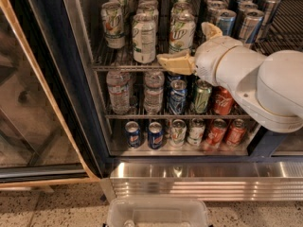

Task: Pick 7up can from top shelf of fridge

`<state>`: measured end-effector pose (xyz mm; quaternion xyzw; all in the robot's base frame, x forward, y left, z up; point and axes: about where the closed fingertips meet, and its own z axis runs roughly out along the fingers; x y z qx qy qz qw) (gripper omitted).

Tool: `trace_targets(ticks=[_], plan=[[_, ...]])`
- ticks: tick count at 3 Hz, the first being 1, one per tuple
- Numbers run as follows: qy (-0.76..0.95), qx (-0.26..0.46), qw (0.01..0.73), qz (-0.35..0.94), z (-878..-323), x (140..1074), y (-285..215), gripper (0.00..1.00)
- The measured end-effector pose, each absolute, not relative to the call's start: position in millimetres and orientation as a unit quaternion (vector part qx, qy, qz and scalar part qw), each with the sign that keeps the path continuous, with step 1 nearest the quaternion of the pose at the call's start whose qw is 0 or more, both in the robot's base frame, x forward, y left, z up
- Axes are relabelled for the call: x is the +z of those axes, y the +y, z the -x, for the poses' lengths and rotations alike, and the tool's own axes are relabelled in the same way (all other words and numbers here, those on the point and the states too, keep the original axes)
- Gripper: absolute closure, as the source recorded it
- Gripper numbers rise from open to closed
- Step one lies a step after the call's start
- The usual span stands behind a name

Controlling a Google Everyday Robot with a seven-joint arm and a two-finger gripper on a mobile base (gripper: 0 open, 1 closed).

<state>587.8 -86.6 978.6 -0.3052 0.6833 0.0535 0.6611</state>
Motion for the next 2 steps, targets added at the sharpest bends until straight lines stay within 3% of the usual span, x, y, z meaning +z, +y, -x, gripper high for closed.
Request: trace_targets(ticks=[1,2], plan=[[0.683,0.059,0.66,0.306,-599.7,970.0,-75.7,0.27],[0.682,0.057,0.664,0.301,-605.1,970.6,-75.6,0.25]])
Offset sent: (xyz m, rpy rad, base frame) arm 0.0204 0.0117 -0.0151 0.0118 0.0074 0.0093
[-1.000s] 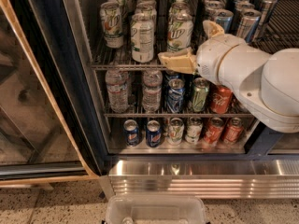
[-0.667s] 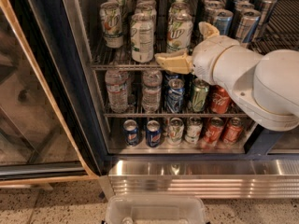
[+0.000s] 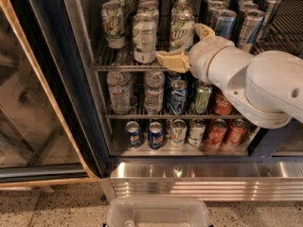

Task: Pick 7up can from top shelf of fridge

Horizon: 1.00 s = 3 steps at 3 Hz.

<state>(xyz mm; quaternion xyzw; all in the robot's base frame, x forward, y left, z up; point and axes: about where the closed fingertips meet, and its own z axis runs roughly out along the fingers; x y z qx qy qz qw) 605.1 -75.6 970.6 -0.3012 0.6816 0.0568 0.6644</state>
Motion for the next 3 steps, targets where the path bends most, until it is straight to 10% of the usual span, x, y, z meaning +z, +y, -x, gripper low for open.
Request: trace_targets(ticks=[3], plan=[[0.682,0.051,0.676,0.275,-618.4,968.5,-84.5,0.26]])
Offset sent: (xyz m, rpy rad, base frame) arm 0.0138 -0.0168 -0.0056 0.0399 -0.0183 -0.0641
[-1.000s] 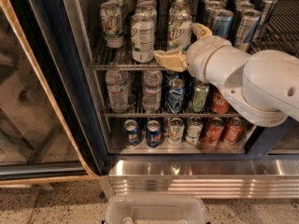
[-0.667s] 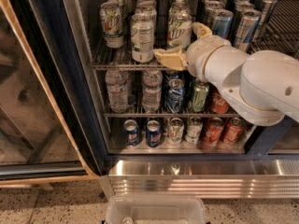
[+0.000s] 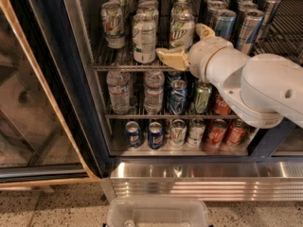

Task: Pick 7up can from top shelf of fridge

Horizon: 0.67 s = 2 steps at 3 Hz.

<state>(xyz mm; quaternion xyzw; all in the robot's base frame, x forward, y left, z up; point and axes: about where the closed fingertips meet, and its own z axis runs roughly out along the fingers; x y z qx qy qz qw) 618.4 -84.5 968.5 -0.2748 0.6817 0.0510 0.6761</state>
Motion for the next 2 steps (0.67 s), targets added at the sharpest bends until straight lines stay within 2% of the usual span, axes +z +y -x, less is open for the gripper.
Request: trace_targets(ticks=[2], plan=[[0.682,0.043,0.683,0.258,-627.5,968.4,-91.4,0.26]])
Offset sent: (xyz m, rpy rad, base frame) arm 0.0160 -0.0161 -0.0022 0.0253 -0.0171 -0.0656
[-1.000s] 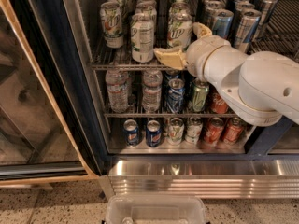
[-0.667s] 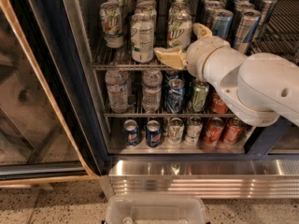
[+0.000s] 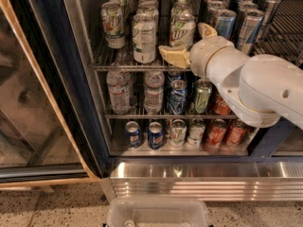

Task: Pick 7up can from top shelf of fridge

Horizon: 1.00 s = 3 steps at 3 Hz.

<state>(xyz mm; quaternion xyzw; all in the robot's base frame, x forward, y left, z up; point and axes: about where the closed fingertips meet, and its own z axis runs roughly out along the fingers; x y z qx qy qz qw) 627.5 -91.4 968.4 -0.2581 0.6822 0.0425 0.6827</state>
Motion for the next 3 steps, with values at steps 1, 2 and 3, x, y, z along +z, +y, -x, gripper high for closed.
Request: trace_targets(ticks=[1,2,3], plan=[[0.683,0.042,0.691,0.233,-660.1,969.1,-95.4,0.28],[0.684,0.041,0.69,0.233,-663.6,967.6,-94.8,0.28],[0.685,0.04,0.69,0.232,-664.4,967.2,-94.7,0.39]])
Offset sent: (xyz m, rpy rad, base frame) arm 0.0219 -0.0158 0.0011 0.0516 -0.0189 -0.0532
